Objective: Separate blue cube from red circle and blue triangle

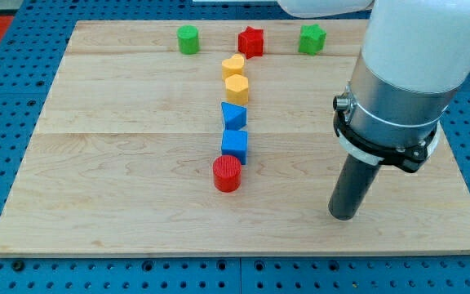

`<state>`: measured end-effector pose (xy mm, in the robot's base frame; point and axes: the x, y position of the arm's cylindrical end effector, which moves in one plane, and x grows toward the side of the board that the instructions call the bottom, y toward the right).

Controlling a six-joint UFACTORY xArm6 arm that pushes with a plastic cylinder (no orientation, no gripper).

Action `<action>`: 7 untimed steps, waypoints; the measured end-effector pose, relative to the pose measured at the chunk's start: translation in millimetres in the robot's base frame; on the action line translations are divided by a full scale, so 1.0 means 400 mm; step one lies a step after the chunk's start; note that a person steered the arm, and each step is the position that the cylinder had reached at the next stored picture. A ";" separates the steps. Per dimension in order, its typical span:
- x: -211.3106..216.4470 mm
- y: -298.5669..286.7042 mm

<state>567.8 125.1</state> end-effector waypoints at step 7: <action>-0.241 -0.249</action>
<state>471.5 25.4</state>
